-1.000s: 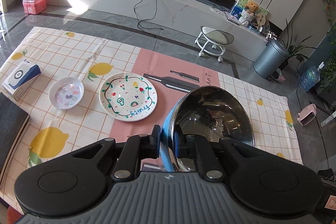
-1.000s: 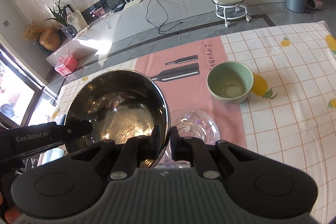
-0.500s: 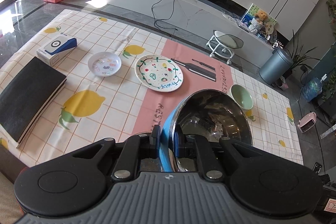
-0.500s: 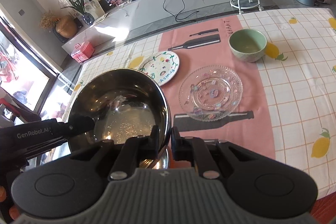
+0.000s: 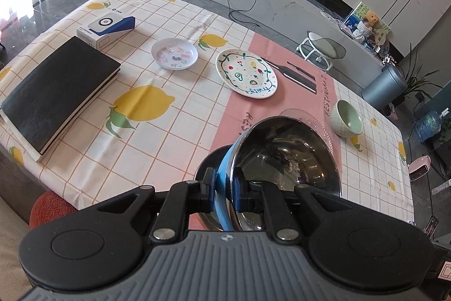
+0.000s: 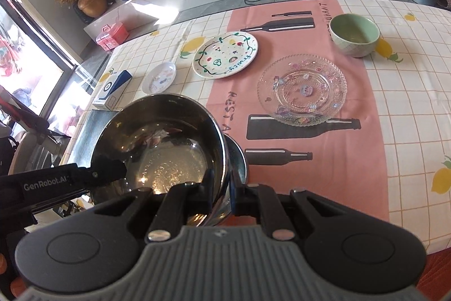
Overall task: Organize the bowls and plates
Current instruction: 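Carry the stacked steel bowls with the left gripper across the table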
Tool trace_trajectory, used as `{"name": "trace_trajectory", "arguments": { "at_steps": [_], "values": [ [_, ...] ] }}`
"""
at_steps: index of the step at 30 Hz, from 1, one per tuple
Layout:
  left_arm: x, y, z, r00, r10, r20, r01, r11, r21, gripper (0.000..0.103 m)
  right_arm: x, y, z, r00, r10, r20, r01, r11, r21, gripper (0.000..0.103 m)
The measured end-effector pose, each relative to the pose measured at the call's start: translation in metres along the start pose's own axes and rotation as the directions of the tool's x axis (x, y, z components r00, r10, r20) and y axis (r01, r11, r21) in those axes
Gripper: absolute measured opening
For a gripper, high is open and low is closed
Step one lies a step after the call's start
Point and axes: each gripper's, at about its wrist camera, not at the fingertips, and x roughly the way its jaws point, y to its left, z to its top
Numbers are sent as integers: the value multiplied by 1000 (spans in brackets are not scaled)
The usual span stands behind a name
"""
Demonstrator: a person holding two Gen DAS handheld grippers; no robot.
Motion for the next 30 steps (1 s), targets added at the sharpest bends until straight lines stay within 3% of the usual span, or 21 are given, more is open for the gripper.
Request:
{"name": "trace_trajectory", "arguments": {
  "at_steps": [12,22,30],
  "values": [
    [36,6,-11,996,14,-85,-15,1000,-5,14,27,-7,1,997,-60,-38,60,998,11,9],
    [46,5,-9,993,65,-94,-63,998,24,14,44,-6,5,997,-62,-51,62,998,14,9],
    [50,-6,-12,991,113,-78,-104,989,109,14,54,-5,4,995,-82,-59,83,997,6,9]
  ]
}}
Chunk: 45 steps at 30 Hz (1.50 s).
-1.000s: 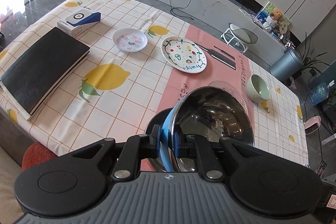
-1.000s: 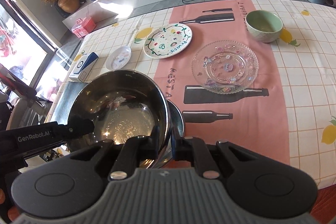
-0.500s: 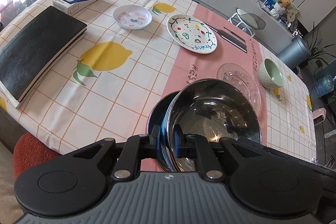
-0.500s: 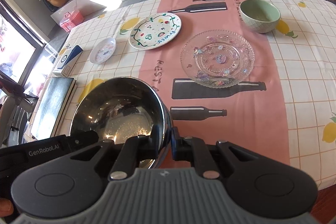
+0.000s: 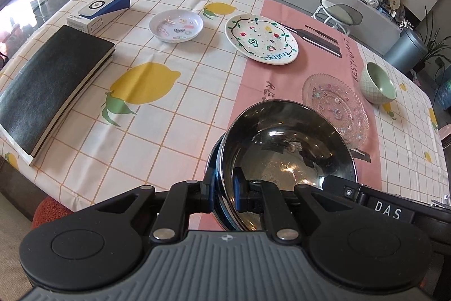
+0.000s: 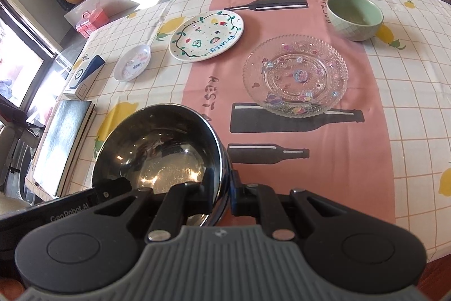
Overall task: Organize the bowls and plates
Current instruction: 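Carry the stacked steel bowls with the left gripper across the table, then lower the bowl stack onto the cloth and open the left gripper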
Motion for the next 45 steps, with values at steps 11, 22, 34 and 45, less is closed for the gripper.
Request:
{"name": "trace_trajectory", "arguments": {
  "at_steps": [11,22,34,45],
  "values": [
    [-1,-6,-1,999,34,4,-34,996,79,20,1,1,-1,1000,-2,15,3,1000,-14,8],
    [-18,-2,4,997,17,71,-21,997,70,19,-3,-4,-1,999,20,28,-20,1000,10,4],
    [-45,-11,10,985,-45,165,35,997,65,20,-21,-5,1,996,59,66,-61,998,16,10],
    [-46,-81,16,973,-150,176,113,972,207,21,-63,-54,4,982,20,186,-38,995,91,28]
  ]
}}
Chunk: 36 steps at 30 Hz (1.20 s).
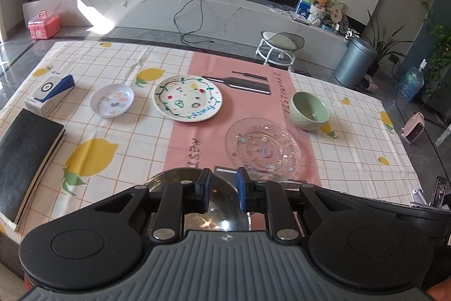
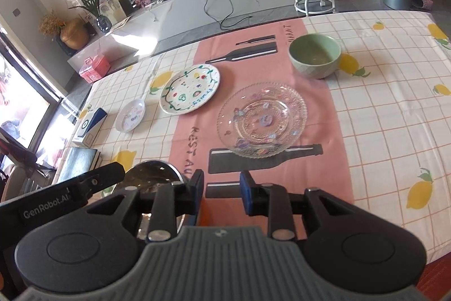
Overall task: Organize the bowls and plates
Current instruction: 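Lower the bowl stack onto the cloth and open the left gripper, then move the left gripper to the pale green bowl rim and close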
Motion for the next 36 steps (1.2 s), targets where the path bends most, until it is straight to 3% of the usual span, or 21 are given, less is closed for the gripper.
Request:
{"name": "trace_trajectory", "arguments": {
  "at_steps": [9,17,20,23,30,36],
  "values": [
    [29,-54,19,997,-69,-28,70,996,56,22,-13,-66,18,996,-70,49,63,991,117,31],
    [69,-89,36,992,-104,-65,105,994,12,50,-7,-117,42,993,-107,52,96,979,178,39],
    [84,-100,44,993,-98,-70,98,995,7,52,-2,-134,55,992,-105,65,91,977,191,40],
    [101,-107,53,993,-100,-69,100,995,-7,54,1,-145,70,988,-113,106,91,977,193,52],
    [148,-115,77,989,-117,-85,109,989,-97,55,29,-160,106,988,-116,105,92,973,210,52],
    [186,-116,97,989,-75,-125,59,990,-125,56,63,-163,139,985,-151,85,131,969,207,51]
  ]
}}
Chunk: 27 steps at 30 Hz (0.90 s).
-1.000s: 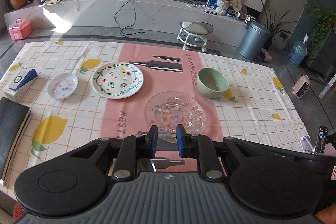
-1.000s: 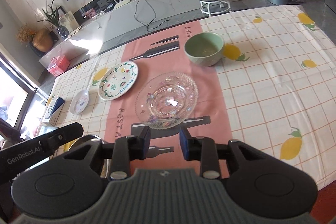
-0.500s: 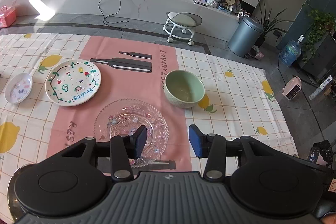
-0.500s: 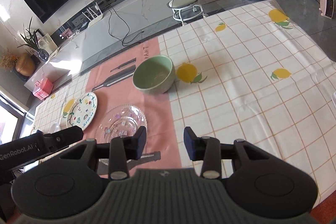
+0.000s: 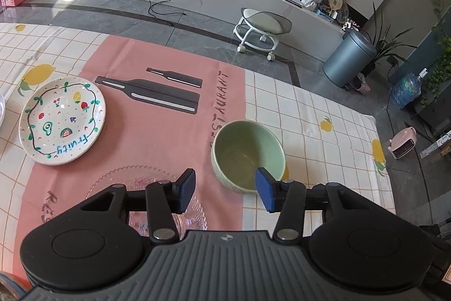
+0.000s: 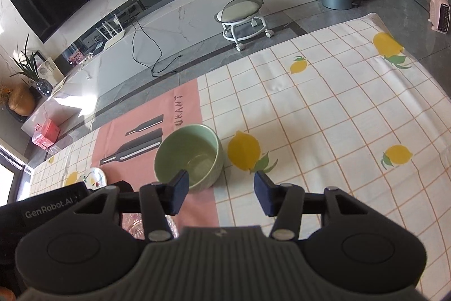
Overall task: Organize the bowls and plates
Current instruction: 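Move the left gripper to the pale green bowl rim and close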
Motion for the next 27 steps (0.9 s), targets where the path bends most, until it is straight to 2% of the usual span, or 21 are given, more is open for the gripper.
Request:
{"name": "trace_trajectory", "arguments": {
  "at_steps": [4,6,8,16,21,25,27],
  "values": [
    [23,-3,16,999,29,-26,-29,1000,-3,56,35,1,19,999,-34,-40,34,999,10,51],
    [33,-3,22,999,14,-42,-15,1000,-9,56,47,-1,24,998,-36,-60,37,999,21,50],
    [45,-4,27,998,-7,-62,6,1000,-13,56,60,-4,29,996,-27,-86,31,999,37,46],
    [79,-1,33,991,20,-135,-22,1000,-13,55,96,-5,37,986,-1,-166,12,998,67,32],
    [92,-2,27,983,38,-178,-37,999,6,34,107,-1,33,981,-19,-194,31,998,57,31],
    [101,-1,23,979,39,-202,-38,999,10,28,112,-1,29,976,-33,-214,45,997,55,26],
    [103,-1,22,978,45,-205,-43,999,14,22,114,-2,27,976,-31,-217,44,998,55,25]
  ]
}}
